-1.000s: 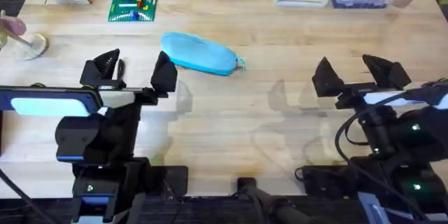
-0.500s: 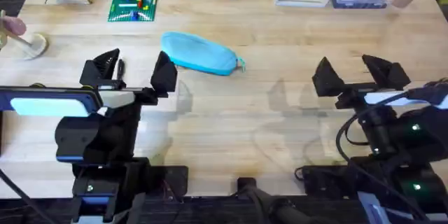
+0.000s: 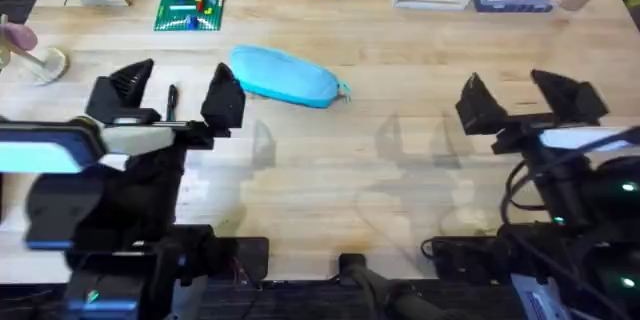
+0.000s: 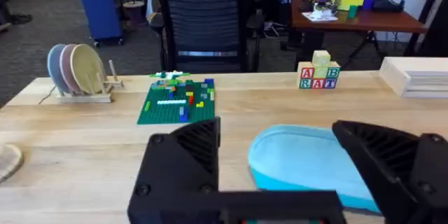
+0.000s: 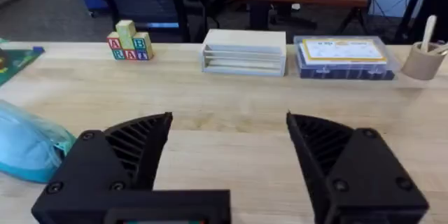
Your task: Unzip the bag, pick up the pens from the table one at a time and place them inside, then zip the bag closed.
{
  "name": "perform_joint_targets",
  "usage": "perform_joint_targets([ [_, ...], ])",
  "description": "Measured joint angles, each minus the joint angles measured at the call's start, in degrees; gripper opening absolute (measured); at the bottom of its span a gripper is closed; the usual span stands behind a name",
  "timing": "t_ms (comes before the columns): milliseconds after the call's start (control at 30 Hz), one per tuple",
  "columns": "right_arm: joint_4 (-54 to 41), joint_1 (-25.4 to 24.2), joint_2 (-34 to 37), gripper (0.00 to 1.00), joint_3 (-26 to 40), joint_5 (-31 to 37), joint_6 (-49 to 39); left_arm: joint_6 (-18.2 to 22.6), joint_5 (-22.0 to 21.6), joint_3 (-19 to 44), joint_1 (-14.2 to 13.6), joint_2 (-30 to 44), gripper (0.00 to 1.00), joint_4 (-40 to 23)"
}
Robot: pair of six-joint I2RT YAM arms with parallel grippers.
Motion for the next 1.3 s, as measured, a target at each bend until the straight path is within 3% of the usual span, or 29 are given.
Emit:
perform_joint_targets([
  [233, -10.65, 0.0, 0.03, 0.996, 7.58, 0.0, 0.07, 0.02, -0.01, 8.54, 0.0, 0.48, 0.992, -9.51],
  [467, -16.1, 0.0, 3.19, 0.997, 14.35, 0.0, 0.17, 0.02, -0.01, 17.44, 0.0, 7.35, 0.991, -15.75],
  [1300, -35.88, 0.0, 41.39, 0.997, 43.33, -0.22, 0.17, 0.02, 0.06, 48.79, 0.0, 46.25, 0.991, -40.47],
])
